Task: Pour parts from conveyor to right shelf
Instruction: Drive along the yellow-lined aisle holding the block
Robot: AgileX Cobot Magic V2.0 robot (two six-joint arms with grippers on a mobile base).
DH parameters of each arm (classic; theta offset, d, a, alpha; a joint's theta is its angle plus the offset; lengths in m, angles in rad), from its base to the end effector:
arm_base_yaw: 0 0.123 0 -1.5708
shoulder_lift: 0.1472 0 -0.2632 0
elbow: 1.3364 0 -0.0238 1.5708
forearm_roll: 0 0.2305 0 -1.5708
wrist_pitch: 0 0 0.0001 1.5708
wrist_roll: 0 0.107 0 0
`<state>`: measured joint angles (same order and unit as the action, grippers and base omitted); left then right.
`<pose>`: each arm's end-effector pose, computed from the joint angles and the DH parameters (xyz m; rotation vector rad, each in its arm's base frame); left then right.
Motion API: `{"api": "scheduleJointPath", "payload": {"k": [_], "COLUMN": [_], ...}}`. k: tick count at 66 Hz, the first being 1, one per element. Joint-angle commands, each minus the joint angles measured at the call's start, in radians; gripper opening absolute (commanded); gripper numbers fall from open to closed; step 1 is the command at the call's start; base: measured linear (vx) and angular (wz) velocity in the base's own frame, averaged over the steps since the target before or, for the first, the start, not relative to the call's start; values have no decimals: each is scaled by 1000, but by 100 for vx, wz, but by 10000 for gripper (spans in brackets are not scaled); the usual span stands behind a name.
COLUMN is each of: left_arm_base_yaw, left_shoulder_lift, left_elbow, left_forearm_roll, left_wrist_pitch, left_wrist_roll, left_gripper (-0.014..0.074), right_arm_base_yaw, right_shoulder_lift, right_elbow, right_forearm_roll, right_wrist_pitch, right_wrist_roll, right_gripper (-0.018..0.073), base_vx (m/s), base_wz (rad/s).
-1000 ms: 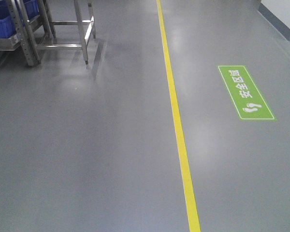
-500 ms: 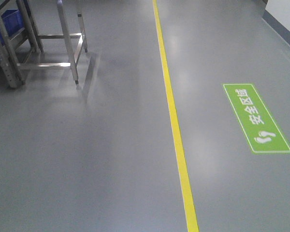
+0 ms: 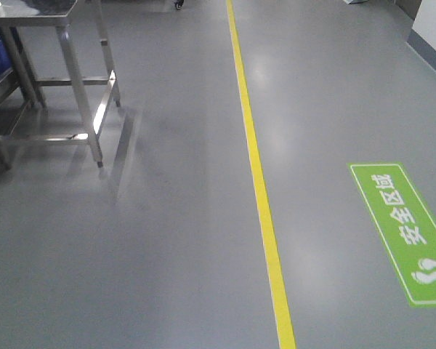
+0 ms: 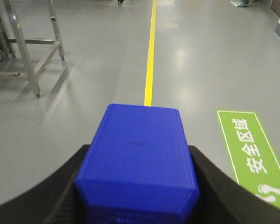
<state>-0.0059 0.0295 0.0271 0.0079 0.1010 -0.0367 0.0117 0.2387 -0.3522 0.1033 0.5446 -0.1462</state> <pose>0.0773 -0.0004 0.1925 -0.0194 1.6411 -0.0259 0.0779 0.0066 0.2555 -0.1024 1.9091 0.0200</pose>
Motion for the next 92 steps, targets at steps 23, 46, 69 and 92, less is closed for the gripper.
{"api": "scheduleJointPath", "payload": {"k": [23,46,69,92], "left_arm_base_yaw": [4,4,4,4], "left_shoulder_lift": [17,17,17,17], "left_elbow": [-20,-20,-20,-20], "left_forearm_roll": [-8,-8,-8,-8], "left_wrist_pitch": [-79,-79,-79,-79], "left_wrist_roll": [-8,-8,-8,-8], "left_gripper": [-6,-6,-6,-6], "right_arm_base_yaw": [-5,-5,-5,-5], "right_shoulder_lift": [16,16,16,16], "right_elbow": [-29,-29,-29,-29], "right_forearm_roll": [0,0,0,0], "right_wrist_pitch": [-75,-75,-75,-75], "right_wrist_roll": [-5,-5,-5,-5], "right_gripper": [-5,-5,-5,-5], "base_vx": [74,75,76,76], "base_wz": [-14,-16,-8,5]}}
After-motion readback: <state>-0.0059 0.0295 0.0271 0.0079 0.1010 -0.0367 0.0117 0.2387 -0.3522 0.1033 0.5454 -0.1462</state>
